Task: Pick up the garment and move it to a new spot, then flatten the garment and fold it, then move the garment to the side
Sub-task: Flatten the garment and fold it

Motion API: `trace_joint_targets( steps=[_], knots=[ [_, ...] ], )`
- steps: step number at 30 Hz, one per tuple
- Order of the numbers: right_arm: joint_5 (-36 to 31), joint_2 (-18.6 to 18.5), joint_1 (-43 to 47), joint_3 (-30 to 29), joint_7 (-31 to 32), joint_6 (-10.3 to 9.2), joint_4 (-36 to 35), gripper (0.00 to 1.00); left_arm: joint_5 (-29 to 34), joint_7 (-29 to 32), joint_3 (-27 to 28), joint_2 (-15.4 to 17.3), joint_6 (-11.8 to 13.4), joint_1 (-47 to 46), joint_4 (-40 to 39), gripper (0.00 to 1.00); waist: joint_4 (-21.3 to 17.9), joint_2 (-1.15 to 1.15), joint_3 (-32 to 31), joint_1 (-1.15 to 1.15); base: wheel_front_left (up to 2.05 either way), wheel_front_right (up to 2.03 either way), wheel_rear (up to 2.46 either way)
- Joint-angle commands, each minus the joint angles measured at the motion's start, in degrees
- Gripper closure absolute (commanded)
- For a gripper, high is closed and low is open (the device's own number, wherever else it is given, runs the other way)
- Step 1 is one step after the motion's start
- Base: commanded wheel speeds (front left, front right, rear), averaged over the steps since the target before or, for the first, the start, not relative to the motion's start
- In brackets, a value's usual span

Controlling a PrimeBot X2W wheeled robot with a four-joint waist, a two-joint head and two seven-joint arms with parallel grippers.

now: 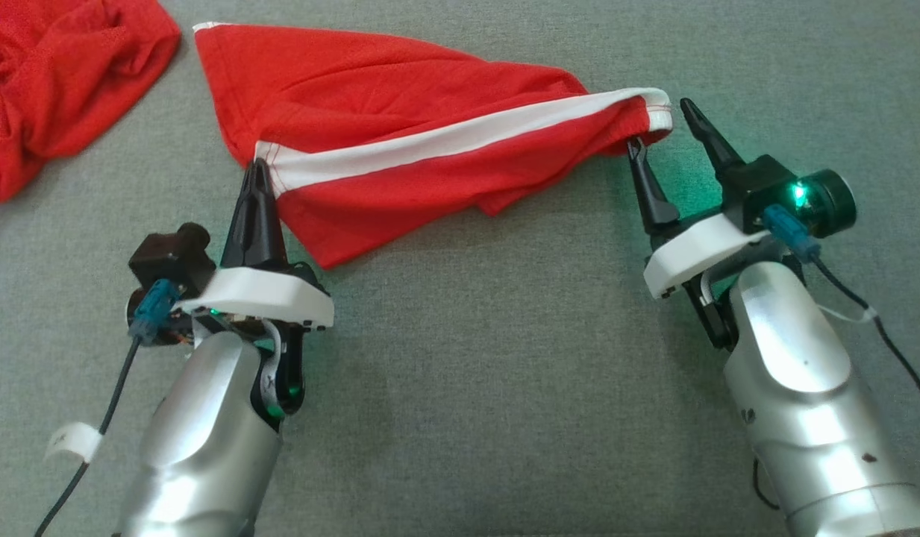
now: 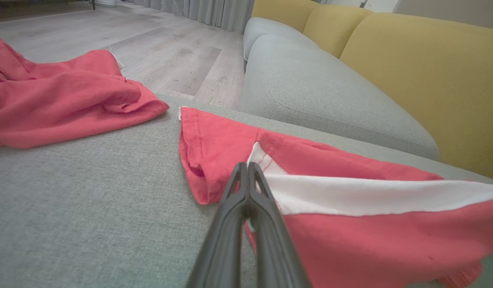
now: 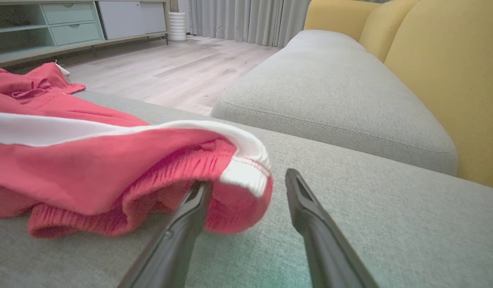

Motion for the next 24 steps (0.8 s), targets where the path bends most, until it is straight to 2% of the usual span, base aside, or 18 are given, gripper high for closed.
trace_joint_targets(
  steps=[1,2,3,4,6,8,9,10,17,24],
  knots=[
    [-0.20,0.34,-1.48,0.80,-0.63,-0.04,-1.29,0.09,-0.07,0.07,1.26,1.67,0.21,-0.20,-2.01,1.00,0.05,0.00,0.03,0.00,0.00,0.00,0.00],
    [-0.21,0.34,-1.84,0.70,-0.63,-0.04,-1.01,0.11,-0.08,0.09,1.18,1.65,0.20,-0.22,-2.03,1.00,0.10,0.00,0.06,0.00,0.00,0.00,0.00],
    [-0.21,0.34,-2.20,0.67,-0.63,-0.04,-0.91,0.22,-0.08,0.09,1.09,1.62,0.22,-0.23,-2.06,1.00,0.15,0.00,0.07,0.00,0.00,0.00,0.00],
    [-0.09,0.34,-2.55,0.71,-0.63,-0.04,-1.06,0.28,-0.08,0.09,1.00,1.59,0.23,-0.26,-2.09,1.00,0.21,0.00,0.08,0.00,0.00,0.00,0.00],
    [0.07,0.34,-2.97,0.90,-0.63,-0.04,-1.41,0.55,-0.07,0.08,0.85,1.56,0.27,-0.31,-2.13,1.00,0.29,0.00,0.05,0.00,0.00,0.00,0.00],
    [0.24,0.34,-3.02,0.97,-0.63,-0.04,-2.55,0.78,-0.10,0.04,0.76,1.57,0.29,-0.36,-2.15,1.00,0.35,0.00,-0.02,0.00,0.00,0.00,0.00],
    [0.31,0.34,-2.83,0.94,-0.63,-0.04,-3.03,0.85,-0.13,0.00,0.75,1.59,0.29,-0.39,-2.19,1.00,0.37,0.00,-0.09,0.00,0.00,0.00,0.00],
    [0.34,0.34,-2.61,0.93,-0.63,-0.04,-3.64,1.00,-0.14,-0.07,0.74,1.63,0.30,-0.40,-2.29,1.00,0.36,0.00,-0.16,0.00,0.00,0.00,0.00],
    [0.84,0.33,-0.19,0.17,-0.63,-0.04,-9.78,1.00,0.50,-1.47,1.16,2.47,0.32,-0.43,-5.56,1.00,0.14,0.00,-1.55,0.00,0.00,0.00,0.00],
    [1.90,-1.34,4.01,-0.84,-0.63,-0.04,-18.53,1.00,1.95,-2.21,1.01,3.93,0.56,1.11,-13.94,1.00,-0.05,0.00,-5.76,0.00,0.00,0.00,0.00]
  ],
)
